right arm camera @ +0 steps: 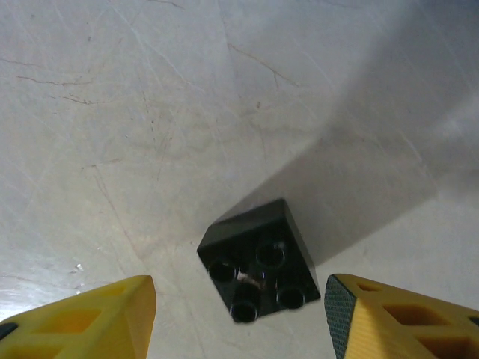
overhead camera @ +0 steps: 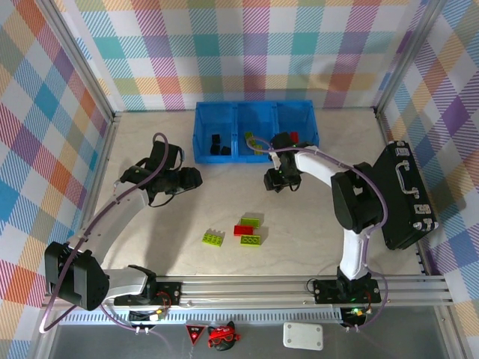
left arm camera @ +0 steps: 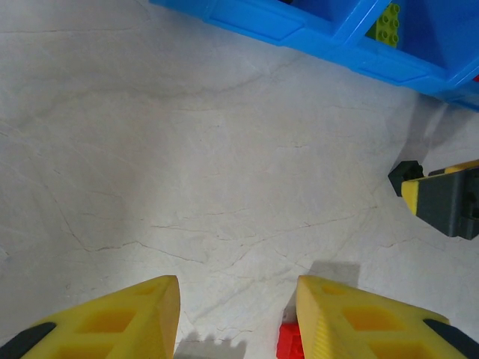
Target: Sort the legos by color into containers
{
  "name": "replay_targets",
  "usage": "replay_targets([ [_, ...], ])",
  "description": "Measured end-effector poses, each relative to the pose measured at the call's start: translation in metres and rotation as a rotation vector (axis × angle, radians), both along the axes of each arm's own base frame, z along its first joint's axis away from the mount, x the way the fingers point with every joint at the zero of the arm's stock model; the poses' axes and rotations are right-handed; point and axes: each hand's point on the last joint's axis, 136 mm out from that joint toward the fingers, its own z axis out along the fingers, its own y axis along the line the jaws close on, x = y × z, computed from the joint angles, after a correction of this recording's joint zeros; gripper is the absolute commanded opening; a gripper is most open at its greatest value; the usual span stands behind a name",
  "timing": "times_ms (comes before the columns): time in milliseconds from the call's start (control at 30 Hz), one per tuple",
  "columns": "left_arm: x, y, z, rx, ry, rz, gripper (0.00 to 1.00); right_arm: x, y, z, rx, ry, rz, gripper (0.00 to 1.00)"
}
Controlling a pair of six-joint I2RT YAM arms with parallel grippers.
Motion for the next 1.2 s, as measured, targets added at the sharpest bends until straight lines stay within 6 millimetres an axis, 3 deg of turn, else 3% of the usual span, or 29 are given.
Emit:
replay_targets([
  [400, 0.0, 0.0, -0.004, 0.0, 0.015, 0.003, 0.45, 0.011, 0.001, -0.005, -0.046, -0.033, 0.144, 0.54],
  [933, -0.006, 0.002, 0.0, -0.001, 0.018, 0.007, 0.45, 0.01, -0.001, -0.012, -0.062, -0.021, 0.15, 0.48],
  [1200, -0.011, 0.004, 0.003, -0.007, 0.006, 0.009, 0.45, 0.01, -0.002, -0.012, -0.07, -0.018, 0.149, 0.38],
])
